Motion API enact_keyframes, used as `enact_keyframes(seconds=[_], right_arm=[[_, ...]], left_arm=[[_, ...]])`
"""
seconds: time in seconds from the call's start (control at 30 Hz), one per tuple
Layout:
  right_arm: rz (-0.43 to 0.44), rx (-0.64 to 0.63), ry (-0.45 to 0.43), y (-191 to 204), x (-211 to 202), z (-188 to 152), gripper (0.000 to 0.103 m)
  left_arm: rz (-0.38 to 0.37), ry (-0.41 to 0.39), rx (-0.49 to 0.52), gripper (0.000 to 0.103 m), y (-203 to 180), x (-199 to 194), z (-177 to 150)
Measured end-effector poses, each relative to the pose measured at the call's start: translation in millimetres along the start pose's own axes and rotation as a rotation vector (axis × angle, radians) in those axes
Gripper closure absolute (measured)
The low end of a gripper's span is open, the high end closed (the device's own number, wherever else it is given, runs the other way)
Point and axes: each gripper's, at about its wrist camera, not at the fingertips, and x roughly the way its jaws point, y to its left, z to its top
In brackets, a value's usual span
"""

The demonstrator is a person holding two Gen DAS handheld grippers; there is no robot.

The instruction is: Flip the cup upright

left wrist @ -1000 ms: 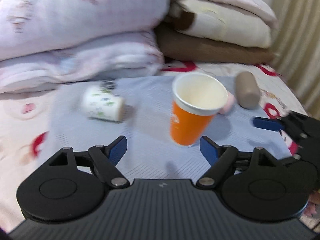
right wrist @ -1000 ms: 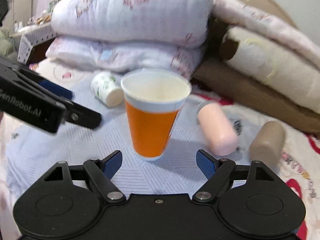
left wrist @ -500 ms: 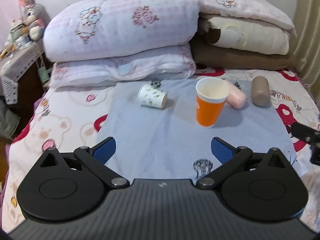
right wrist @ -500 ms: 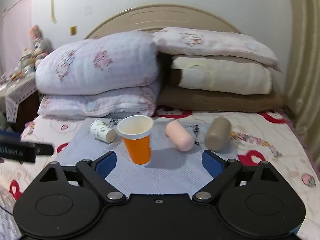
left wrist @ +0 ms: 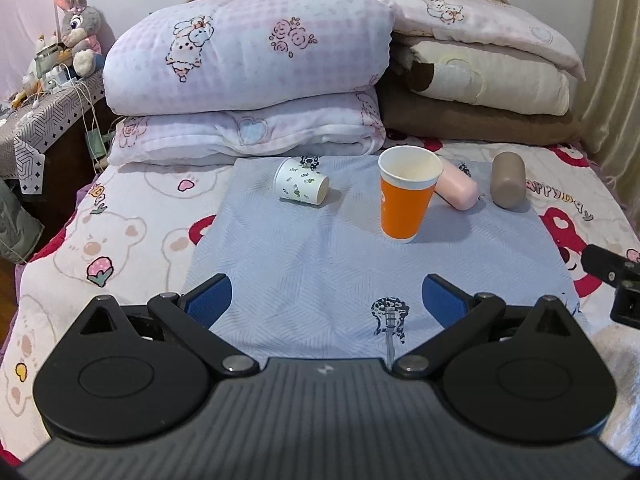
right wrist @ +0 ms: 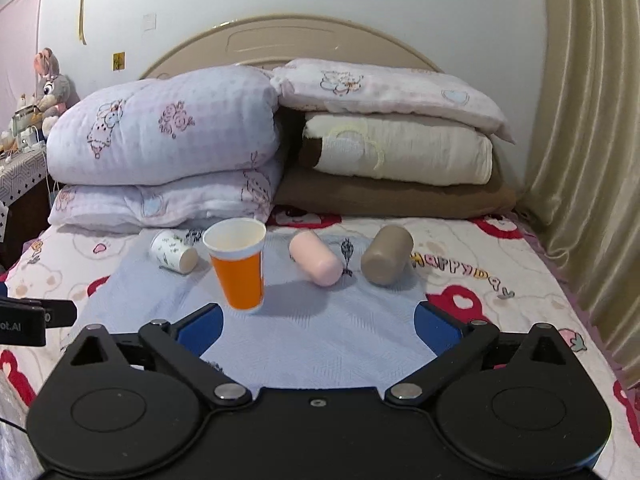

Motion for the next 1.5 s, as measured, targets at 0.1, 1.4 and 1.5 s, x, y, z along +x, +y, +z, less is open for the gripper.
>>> enact_keyframes(seconds=[0.1, 1.4, 1.5], right_arm=[[0.012, 0.007, -0.005, -1, -4, -5, 0.0], [-0.071, -0.024, 0.0, 1, -2, -22, 0.0], [-0.067, -0.005, 0.0, 0, -2, -23, 0.0]], left_arm=[[-0.015, -0.022, -0.004, 0.0, -2, -2, -7], [-0.017, -0.079, -0.025, 0.0, -4, 1, -26], [0.006, -0.065, -0.03, 0.0, -3, 4, -23]])
